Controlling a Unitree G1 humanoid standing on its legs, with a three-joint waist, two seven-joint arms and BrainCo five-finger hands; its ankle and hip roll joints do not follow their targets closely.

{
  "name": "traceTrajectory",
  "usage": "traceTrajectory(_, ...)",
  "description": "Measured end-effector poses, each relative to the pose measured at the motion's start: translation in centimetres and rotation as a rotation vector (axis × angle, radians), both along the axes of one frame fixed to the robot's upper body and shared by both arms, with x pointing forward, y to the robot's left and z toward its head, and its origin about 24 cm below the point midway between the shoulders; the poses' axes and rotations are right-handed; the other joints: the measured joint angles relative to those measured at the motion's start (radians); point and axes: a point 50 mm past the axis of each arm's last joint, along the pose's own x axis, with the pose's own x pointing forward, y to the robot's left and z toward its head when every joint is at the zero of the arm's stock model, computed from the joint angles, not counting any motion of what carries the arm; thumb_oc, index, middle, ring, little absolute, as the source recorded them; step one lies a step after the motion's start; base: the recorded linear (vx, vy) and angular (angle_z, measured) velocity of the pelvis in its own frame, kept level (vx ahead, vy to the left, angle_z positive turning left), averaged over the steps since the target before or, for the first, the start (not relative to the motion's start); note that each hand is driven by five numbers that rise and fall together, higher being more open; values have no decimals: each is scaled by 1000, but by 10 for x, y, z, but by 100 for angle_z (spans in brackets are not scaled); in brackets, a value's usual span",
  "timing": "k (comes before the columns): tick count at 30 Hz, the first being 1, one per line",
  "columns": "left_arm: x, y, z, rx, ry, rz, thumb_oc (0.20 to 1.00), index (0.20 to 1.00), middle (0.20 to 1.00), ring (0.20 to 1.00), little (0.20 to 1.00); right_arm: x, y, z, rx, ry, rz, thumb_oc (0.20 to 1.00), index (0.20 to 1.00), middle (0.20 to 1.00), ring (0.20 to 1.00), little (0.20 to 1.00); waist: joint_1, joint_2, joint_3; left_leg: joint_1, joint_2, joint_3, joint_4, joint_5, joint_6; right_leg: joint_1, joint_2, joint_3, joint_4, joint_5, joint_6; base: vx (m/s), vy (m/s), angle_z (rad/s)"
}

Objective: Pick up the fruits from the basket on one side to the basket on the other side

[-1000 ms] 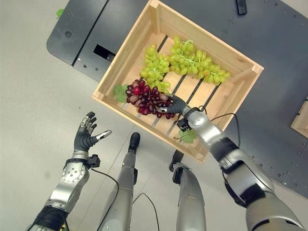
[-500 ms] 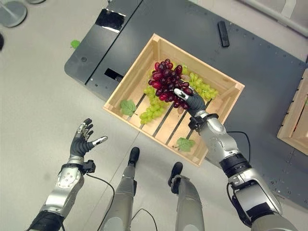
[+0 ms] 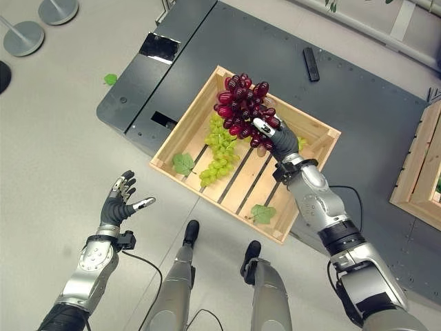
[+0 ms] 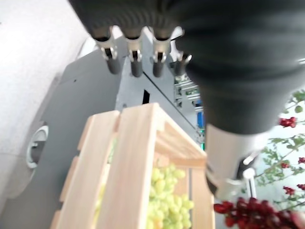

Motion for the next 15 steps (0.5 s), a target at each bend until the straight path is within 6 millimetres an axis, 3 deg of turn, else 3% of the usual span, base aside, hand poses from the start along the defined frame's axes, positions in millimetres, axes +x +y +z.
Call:
traceTrajectory(4, 0, 0, 18, 30, -61, -19, 1000, 1000, 1000, 1000, 1000, -5, -10, 4, -61, -9, 2, 200, 200, 200, 200, 200, -6, 1, -27, 22, 1, 7, 0, -6, 2, 24, 1, 3, -15, 0, 2, 60, 25, -3)
traceTrajectory(10, -6, -5, 28, 35, -88, -87, 1000, 1000, 1000, 1000, 1000, -18, -10, -17, -130, 45, 59, 200, 200, 200, 200, 200, -34, 7, -125, 81, 7, 23, -13, -30, 14, 108, 17, 8, -96, 16, 17, 84, 31, -6)
traceTrajectory(15, -5, -5, 60, 246, -199, -109, 1000, 1000, 1000, 1000, 1000, -26, -4, -20, -162, 42, 113, 200, 200, 200, 200, 200, -49, 5, -202, 136, 10, 49, -35, -41, 17, 174, 34, 23, -162, 35, 30, 72, 16, -11)
